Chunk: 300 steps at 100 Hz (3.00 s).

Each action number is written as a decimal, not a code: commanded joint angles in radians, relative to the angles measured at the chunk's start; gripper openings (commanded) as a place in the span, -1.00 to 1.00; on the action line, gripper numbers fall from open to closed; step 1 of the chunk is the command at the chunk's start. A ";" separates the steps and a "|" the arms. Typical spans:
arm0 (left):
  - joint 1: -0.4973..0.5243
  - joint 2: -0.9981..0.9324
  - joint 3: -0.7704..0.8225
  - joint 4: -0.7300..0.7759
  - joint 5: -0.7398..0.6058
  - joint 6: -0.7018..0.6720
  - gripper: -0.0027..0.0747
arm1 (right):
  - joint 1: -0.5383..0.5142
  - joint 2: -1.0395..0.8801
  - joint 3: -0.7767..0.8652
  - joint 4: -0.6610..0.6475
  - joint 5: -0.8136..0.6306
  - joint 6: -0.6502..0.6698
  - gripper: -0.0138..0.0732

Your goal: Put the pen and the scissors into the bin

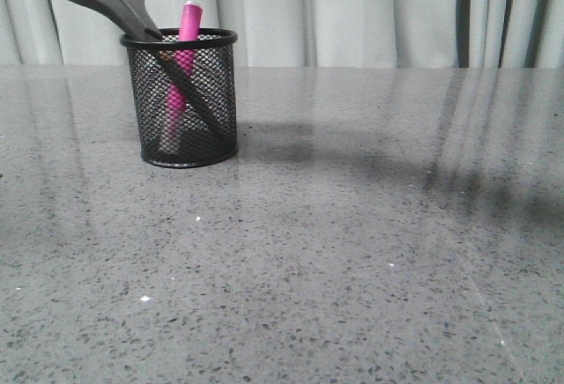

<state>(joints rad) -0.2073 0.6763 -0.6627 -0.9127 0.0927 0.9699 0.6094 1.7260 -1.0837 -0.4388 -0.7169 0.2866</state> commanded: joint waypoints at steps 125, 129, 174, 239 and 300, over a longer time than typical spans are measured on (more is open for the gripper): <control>0.000 -0.445 0.359 -0.076 -0.240 -0.010 -0.99 | -0.477 -1.304 0.899 0.013 0.243 -0.006 -0.83; 0.000 -0.456 0.366 -0.074 -0.245 -0.010 -0.99 | -0.477 -1.337 0.922 0.013 0.275 -0.006 -0.83; 0.000 -0.460 0.375 -0.074 -0.251 -0.010 -0.99 | -0.477 -1.400 0.962 0.013 0.328 -0.006 -0.84; 0.000 -0.460 0.375 -0.074 -0.251 -0.010 -0.99 | -0.477 -1.400 0.962 0.013 0.348 -0.006 -0.84; 0.042 -0.460 0.399 0.488 -0.252 -0.540 -0.99 | -0.477 -1.400 0.962 0.013 0.348 -0.006 -0.84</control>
<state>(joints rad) -0.1960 0.2073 -0.2491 -0.7450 -0.1198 0.7773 0.1417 0.3252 -0.0979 -0.4353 -0.3037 0.2860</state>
